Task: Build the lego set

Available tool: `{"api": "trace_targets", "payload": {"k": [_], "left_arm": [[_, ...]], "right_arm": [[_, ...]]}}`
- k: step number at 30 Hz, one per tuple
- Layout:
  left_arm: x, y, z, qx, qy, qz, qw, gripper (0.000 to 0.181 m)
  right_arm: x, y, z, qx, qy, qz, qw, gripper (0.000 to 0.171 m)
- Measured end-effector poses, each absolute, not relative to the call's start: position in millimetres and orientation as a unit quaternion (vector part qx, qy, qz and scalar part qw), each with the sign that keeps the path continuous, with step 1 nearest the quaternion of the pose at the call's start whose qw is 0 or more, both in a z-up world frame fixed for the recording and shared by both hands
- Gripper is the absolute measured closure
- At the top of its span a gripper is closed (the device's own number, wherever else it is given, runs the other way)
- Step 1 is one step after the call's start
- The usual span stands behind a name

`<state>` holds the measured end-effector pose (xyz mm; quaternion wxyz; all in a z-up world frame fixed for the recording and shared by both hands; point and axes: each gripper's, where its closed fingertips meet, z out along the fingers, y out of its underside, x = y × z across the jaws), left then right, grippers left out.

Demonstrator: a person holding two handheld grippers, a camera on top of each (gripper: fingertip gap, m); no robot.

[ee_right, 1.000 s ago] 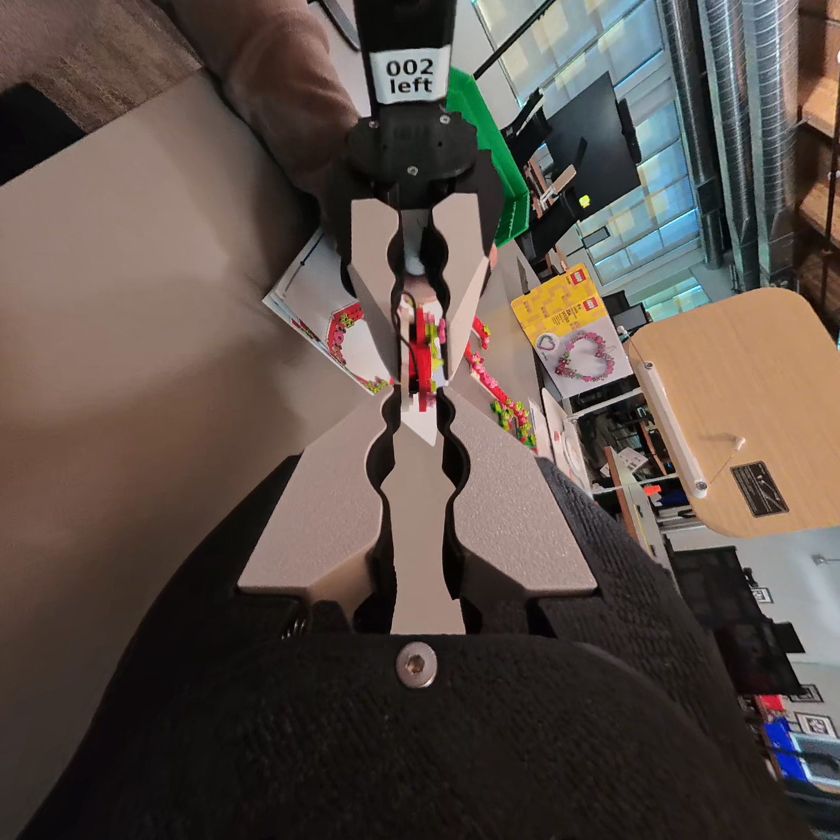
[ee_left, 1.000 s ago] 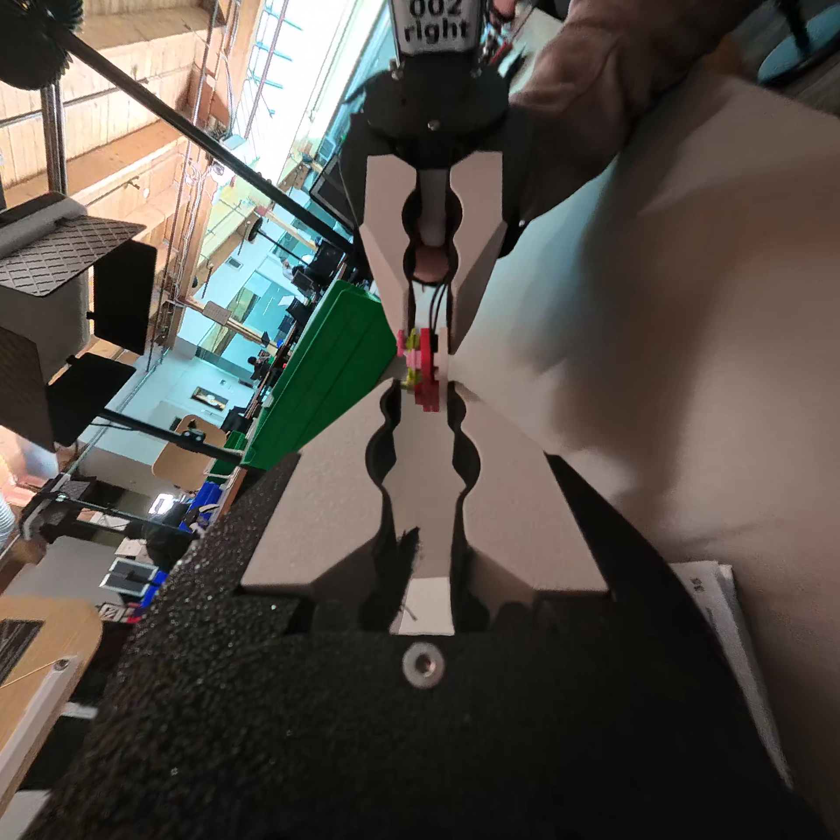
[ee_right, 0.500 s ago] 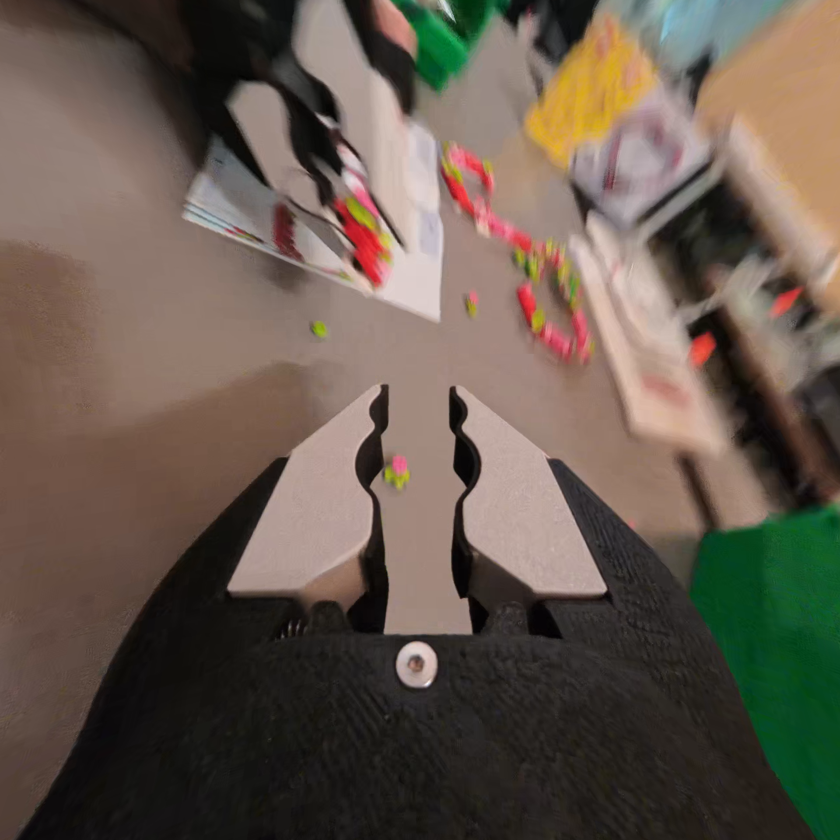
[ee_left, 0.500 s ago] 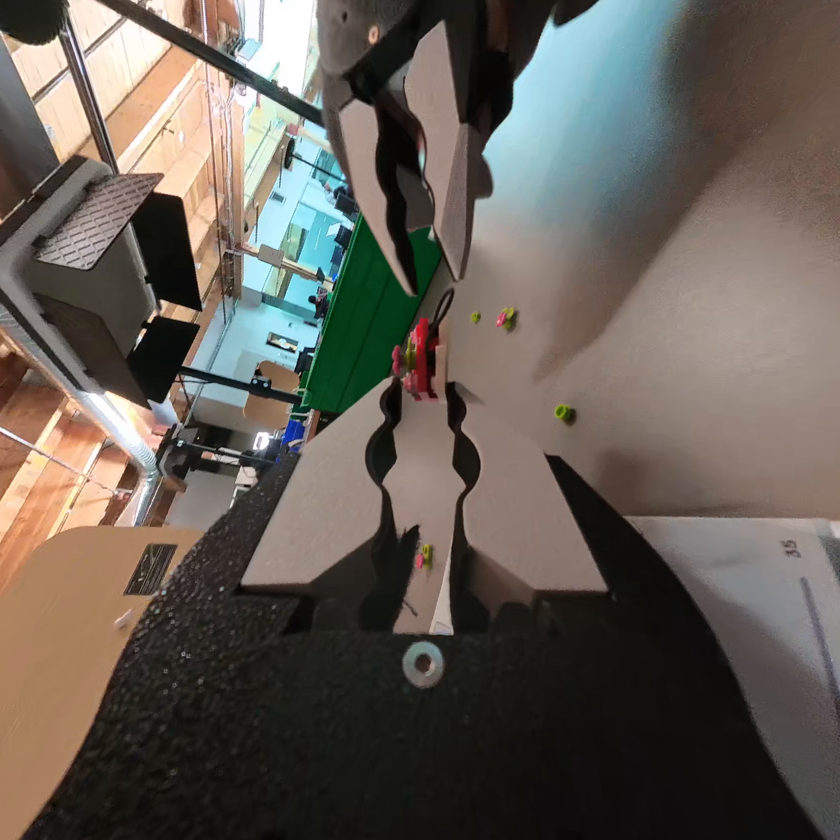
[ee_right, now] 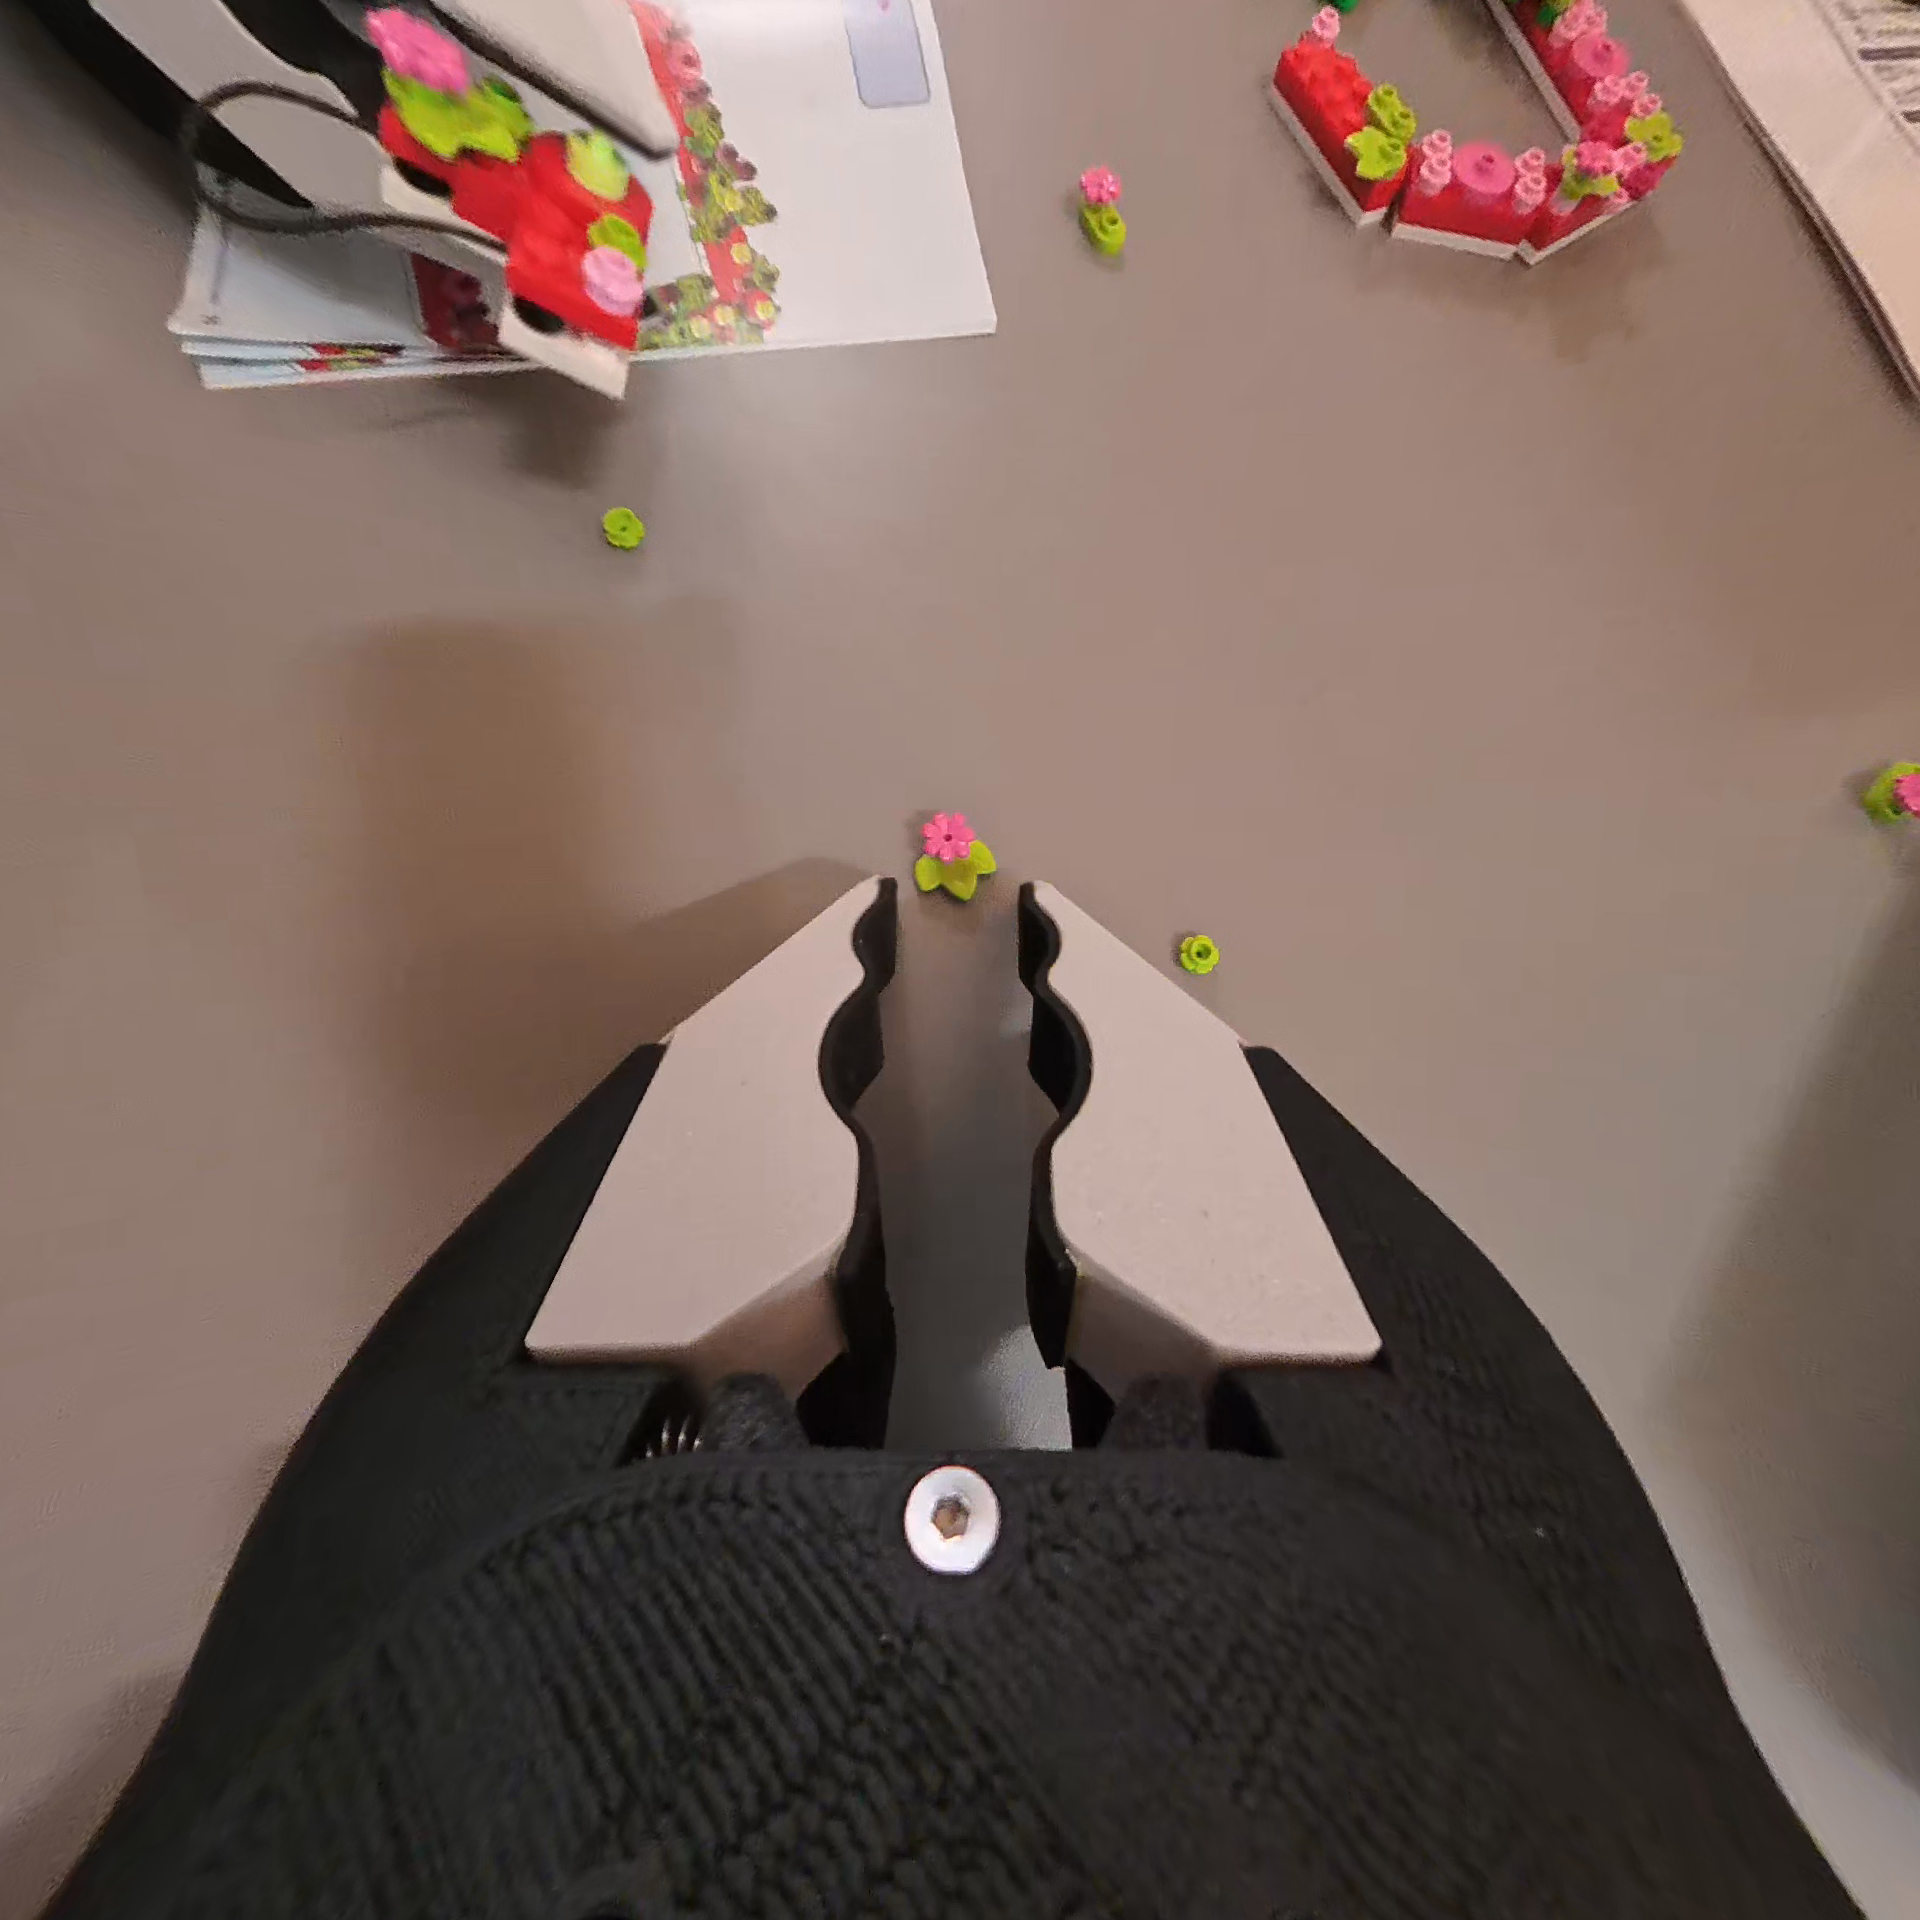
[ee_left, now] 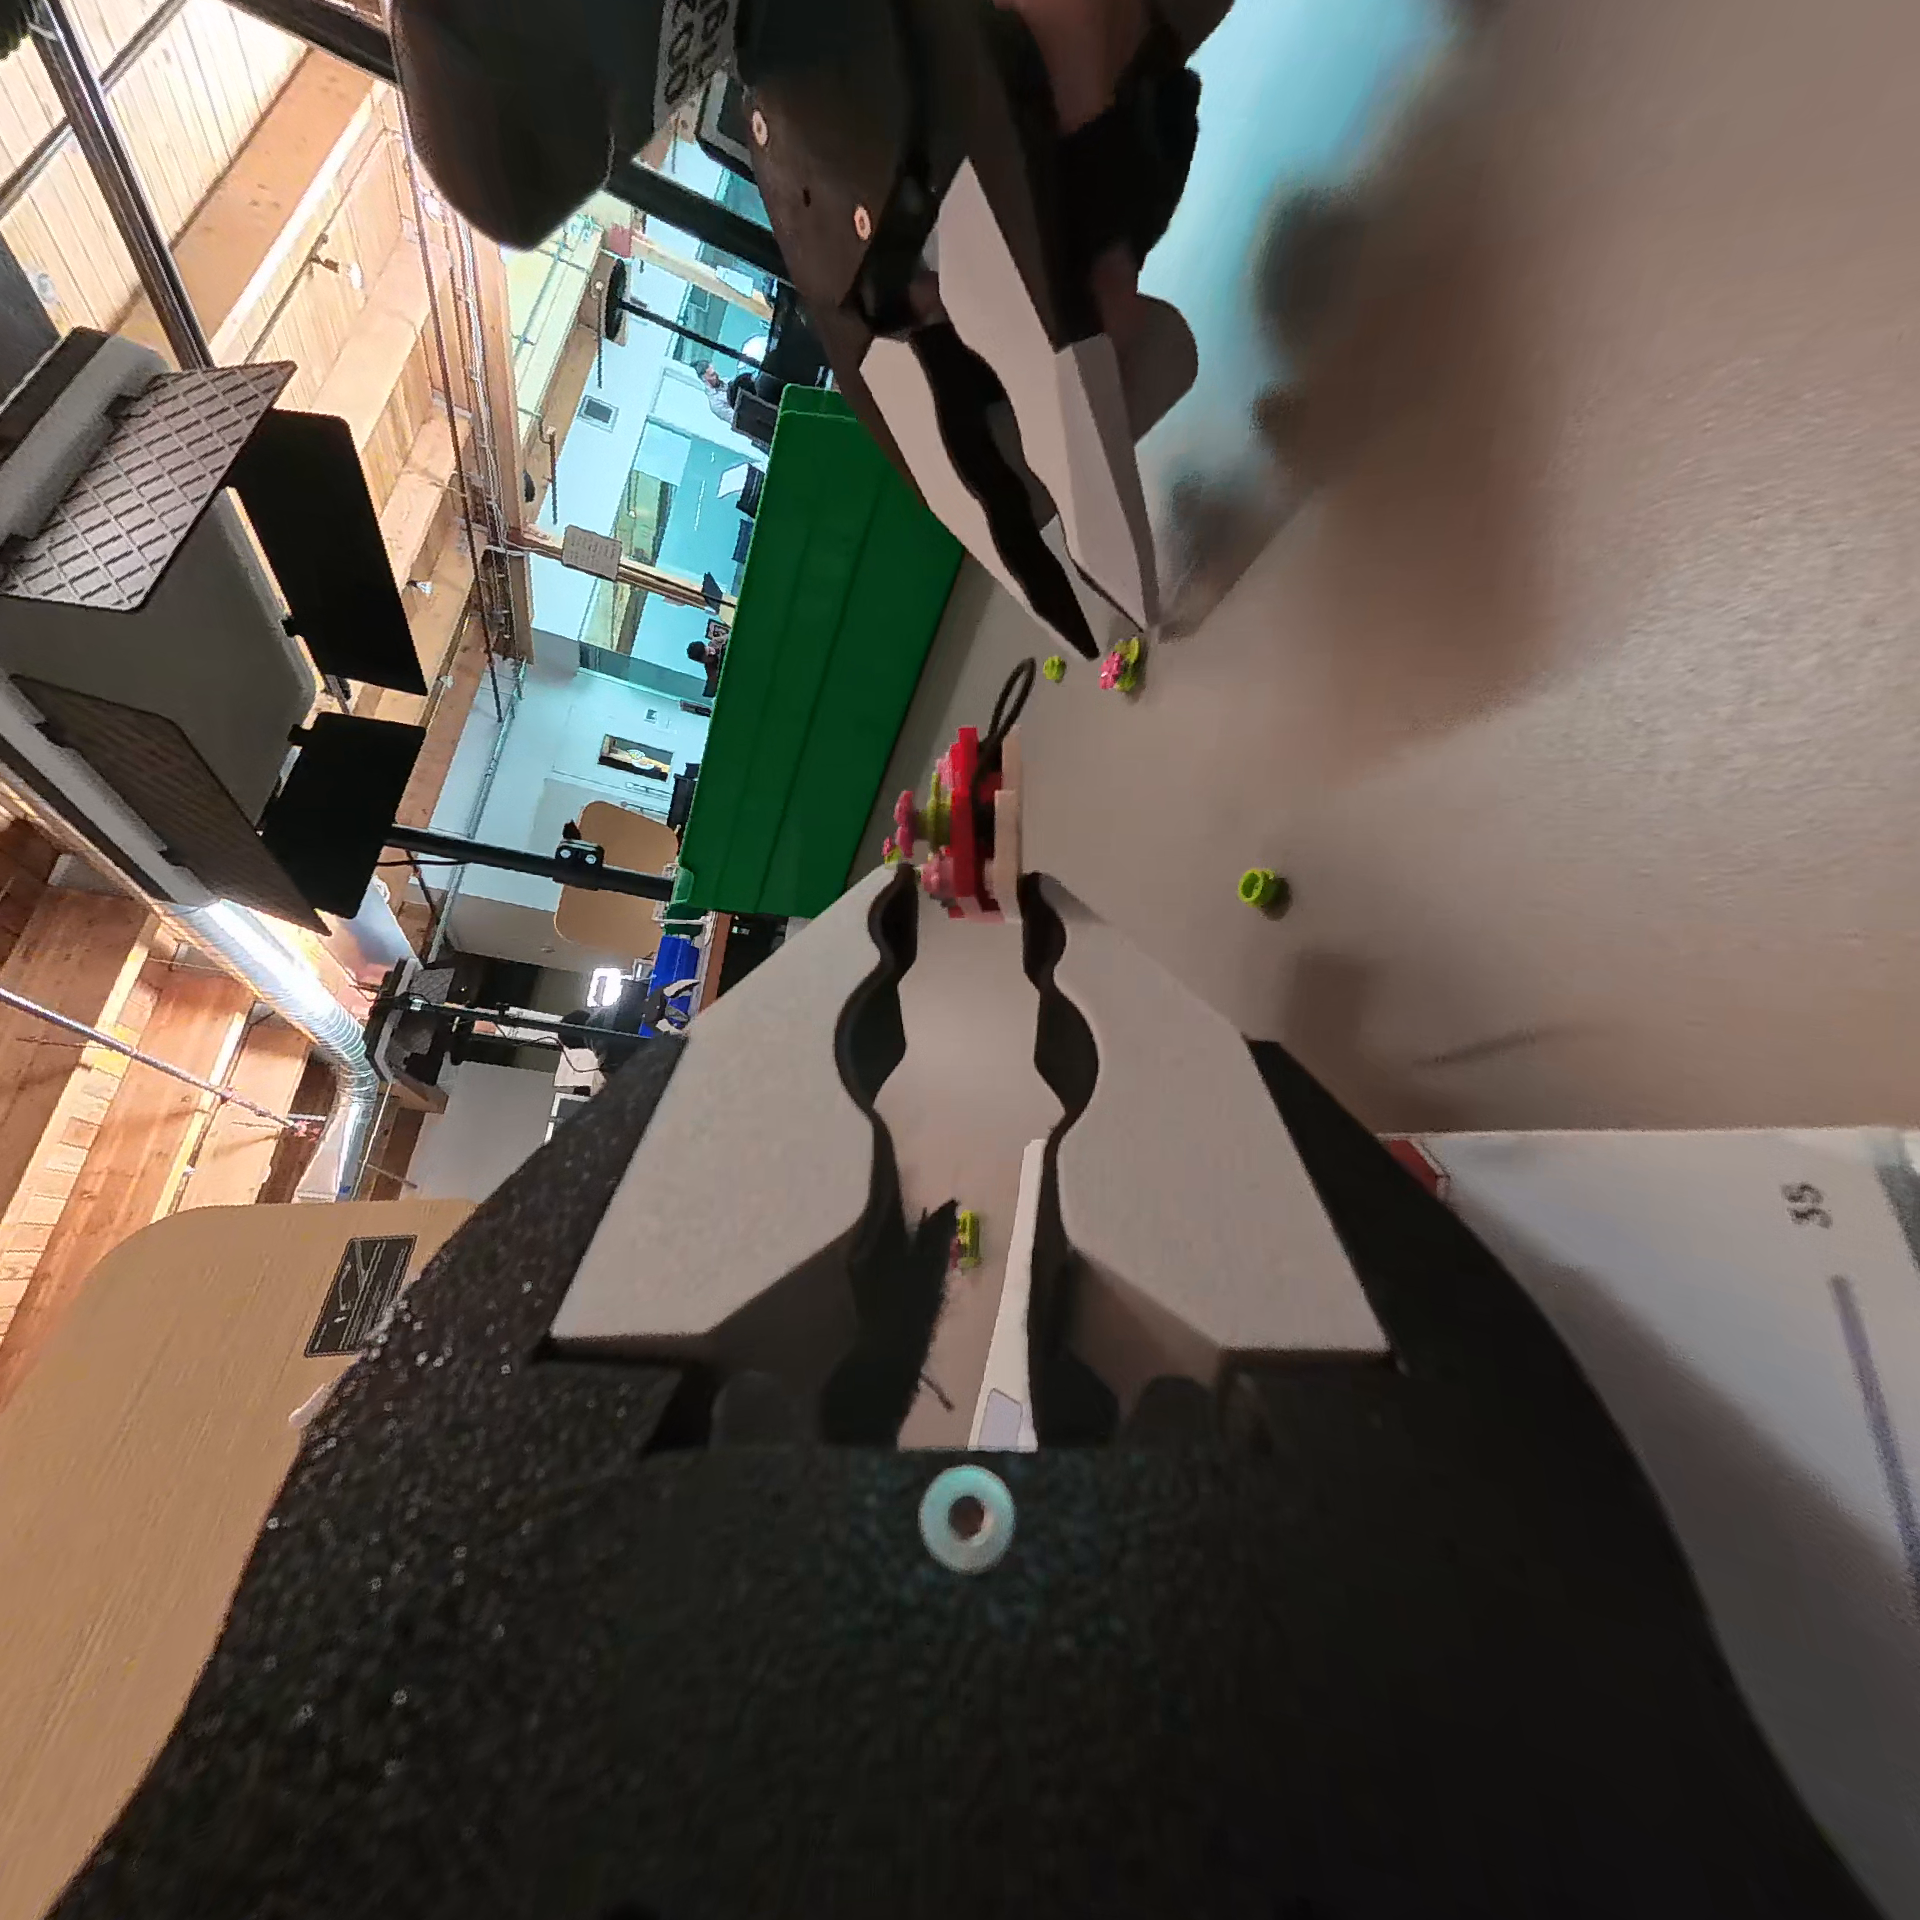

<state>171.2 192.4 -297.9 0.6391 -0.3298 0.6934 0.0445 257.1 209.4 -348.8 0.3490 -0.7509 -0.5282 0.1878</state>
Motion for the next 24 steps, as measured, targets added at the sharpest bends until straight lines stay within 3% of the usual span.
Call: {"api": "trace_targets", "payload": {"k": [1,24], "left_arm": [[171,192,-298,-0.330,0.694,0.044,0.639,0.163],[172,194,-300,-0.334,0.696,0.050,0.634,0.163]], "right_arm": [[257,211,-349,-0.753,-0.526,0.184,0.350,0.150],[266,227,-349,-0.768,-0.507,0.130,0.370,0.152]]}}
